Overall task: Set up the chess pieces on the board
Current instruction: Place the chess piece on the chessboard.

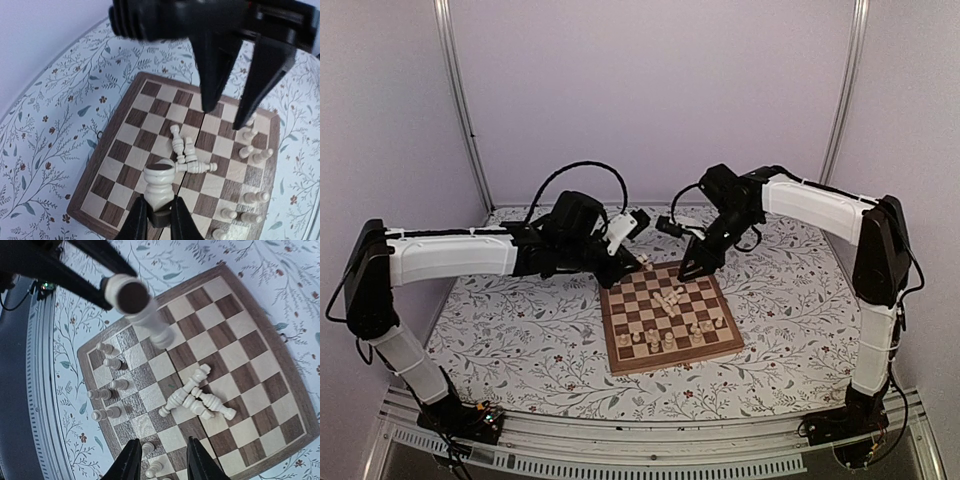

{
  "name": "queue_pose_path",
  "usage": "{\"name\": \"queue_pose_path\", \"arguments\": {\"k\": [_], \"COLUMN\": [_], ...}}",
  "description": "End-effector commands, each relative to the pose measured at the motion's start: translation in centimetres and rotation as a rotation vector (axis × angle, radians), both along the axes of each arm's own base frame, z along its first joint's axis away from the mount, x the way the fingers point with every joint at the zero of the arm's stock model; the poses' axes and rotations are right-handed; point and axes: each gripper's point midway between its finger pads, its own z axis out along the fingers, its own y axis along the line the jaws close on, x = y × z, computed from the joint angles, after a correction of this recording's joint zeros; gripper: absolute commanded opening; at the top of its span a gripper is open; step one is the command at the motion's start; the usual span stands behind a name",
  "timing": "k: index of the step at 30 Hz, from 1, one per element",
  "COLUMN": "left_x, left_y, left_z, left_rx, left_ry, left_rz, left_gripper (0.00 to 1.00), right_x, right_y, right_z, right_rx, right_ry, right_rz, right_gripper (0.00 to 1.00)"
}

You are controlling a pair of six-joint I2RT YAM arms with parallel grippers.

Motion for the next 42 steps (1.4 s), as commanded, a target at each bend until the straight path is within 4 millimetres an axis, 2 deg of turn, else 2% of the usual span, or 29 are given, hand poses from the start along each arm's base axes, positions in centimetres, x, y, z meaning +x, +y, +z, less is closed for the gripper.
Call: {"name": "queue_pose_path", "arguments": {"k": [1,3,5,10,13,21,42], "left_x": [-0.1,-0.2,0.1,0.4,0.3,0.3,-0.8], "left_y": [-1.9,-2.3,-2.6,-3.2,-3.7,-4.8,-5.6], "left_z": [8.3,10.2,11.5,13.6,14.3,14.3,13.0], "left_rx": [-0.292,-0.354,-0.394,-0.459,-0.495,-0.515,-0.503], "left_ry": [-0.095,-0.122,-0.139,-0.162,-0.155,-0.137,-0.095], "left_rz": [-0.039,-0.044,-0.035,-0.031,-0.040,-0.064,-0.115], "left_gripper": [0.00,0.00,0.00,0.00,0.00,0.00,0.00], "right_x": [3.0,3.8,4.1,2.3,1.3,-0.1,0.8], "right_y": [-0.3,-0.7,-1.0,0.0,0.4,1.3,1.1], "right_z": [9.1,11.4,12.7,12.0,12.4,12.7,13.0], "right_rx": [0.336,0.428,0.507,0.640,0.713,0.743,0.741], "right_ry": [-0.023,0.019,0.097,0.394,0.543,0.687,0.750], "right_rz": [-0.108,-0.135,-0.137,-0.072,-0.011,0.064,0.057], "right_gripper": [0.36,0.37,0.39,0.46,0.50,0.51,0.48]}}
